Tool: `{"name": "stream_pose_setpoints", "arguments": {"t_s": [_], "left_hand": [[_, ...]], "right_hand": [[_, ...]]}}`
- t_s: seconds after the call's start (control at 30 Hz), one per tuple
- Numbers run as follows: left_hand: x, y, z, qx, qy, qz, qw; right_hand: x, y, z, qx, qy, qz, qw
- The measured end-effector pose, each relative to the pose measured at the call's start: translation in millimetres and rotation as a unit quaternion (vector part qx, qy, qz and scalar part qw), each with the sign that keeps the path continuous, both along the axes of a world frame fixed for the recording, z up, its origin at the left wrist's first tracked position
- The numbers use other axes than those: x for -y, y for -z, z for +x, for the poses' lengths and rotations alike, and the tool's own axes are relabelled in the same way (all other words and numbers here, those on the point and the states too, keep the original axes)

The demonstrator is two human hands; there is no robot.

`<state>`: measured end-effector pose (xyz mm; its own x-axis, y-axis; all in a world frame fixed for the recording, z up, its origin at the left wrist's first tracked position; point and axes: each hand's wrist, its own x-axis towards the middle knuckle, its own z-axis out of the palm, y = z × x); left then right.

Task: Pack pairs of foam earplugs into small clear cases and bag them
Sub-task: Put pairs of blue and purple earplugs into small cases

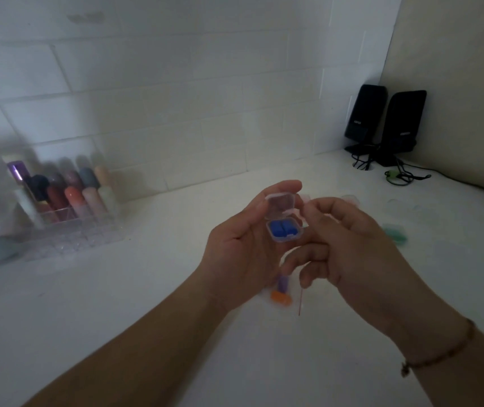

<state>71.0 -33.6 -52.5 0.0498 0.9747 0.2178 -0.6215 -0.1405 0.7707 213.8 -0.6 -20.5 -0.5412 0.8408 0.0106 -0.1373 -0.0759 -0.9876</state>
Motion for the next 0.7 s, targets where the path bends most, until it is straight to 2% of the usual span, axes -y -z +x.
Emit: {"name": "stream_pose_setpoints", "arguments": {"t_s": [0.17,0.47,0.6,0.7], "left_hand": [[2.4,-4.2,-1.8,-0.050,0.019,0.006,0.999],[-5.3,-0.4,-7.1,-0.142,-0.090,0.017,0.986],[-3.7,0.8,-6.2,-0.276,-0.191,0.056,0.940],[-2.7,2.0,-1.4,-0.341,-0.256,0.084,0.901]], "right_hand": [[-3.5,1.2,2.5,-0.022,-0.026,-0.008,0.999],[-3.7,4.5,2.7,-0.023,-0.027,0.005,0.999],[-5.4,7.8,1.9,-0.018,0.012,0.019,1.000],[-9.0,11.0,1.8,-0.007,0.052,0.041,0.998]]}}
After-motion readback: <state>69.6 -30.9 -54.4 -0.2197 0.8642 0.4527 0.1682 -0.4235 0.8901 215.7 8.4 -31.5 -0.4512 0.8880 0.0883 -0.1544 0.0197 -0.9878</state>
